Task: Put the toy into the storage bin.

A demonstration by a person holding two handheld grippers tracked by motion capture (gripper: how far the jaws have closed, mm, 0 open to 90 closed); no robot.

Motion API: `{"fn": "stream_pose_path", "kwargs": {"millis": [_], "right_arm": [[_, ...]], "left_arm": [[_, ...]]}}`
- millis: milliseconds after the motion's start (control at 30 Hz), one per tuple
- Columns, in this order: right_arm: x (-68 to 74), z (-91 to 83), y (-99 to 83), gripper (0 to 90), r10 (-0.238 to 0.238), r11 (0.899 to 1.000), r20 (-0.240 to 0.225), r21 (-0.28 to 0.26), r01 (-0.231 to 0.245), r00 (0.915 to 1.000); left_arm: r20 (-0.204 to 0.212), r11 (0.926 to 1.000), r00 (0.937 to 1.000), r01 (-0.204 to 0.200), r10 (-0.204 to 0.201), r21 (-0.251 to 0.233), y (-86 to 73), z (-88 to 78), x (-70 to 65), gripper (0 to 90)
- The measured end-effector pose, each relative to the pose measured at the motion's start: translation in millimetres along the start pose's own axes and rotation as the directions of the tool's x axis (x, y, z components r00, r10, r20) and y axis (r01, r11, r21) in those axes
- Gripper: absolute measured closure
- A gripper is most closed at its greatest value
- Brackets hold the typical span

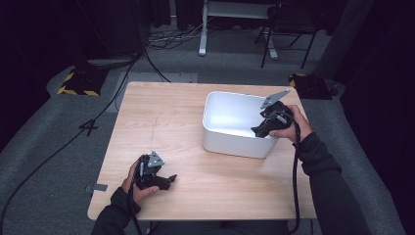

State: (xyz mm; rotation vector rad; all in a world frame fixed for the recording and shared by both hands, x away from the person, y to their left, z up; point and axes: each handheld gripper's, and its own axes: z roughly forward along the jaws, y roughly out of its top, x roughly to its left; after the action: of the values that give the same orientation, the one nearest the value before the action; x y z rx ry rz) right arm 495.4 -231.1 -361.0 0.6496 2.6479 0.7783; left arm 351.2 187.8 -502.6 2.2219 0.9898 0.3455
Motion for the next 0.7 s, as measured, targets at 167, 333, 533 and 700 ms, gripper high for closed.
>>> {"fn": "stream_pose_path", "kwargs": {"millis": [167, 333, 533, 700], "right_arm": [[-3.5, 0.5, -6.0, 24.5, -0.001, 1.0, -0.007, 0.004, 0.001, 1.0], [-6.9, -1.5, -11.3, 24.5, 0.013, 1.0, -0.009, -0.004, -0.013, 0.9999], [-8.9, -2.5, -16.2, 24.5, 0.035, 0.999, -0.004, 0.005, -0.035, 0.9994], [-9.3, -3.4, -17.0, 24.5, 0.038, 0.999, 0.001, 0.015, -0.038, 0.9993]], "left_arm": [[0.0, 1.0, 1.0, 0.0, 0.0, 0.0, 0.0, 0.0, 0.0, 11.6], [0.0, 1.0, 1.0, 0.0, 0.0, 0.0, 0.0, 0.0, 0.0, 11.6], [0.0, 1.0, 1.0, 0.0, 0.0, 0.0, 0.0, 0.0, 0.0, 11.6], [0.0, 1.0, 1.0, 0.0, 0.0, 0.0, 0.0, 0.0, 0.0, 11.6]]}}
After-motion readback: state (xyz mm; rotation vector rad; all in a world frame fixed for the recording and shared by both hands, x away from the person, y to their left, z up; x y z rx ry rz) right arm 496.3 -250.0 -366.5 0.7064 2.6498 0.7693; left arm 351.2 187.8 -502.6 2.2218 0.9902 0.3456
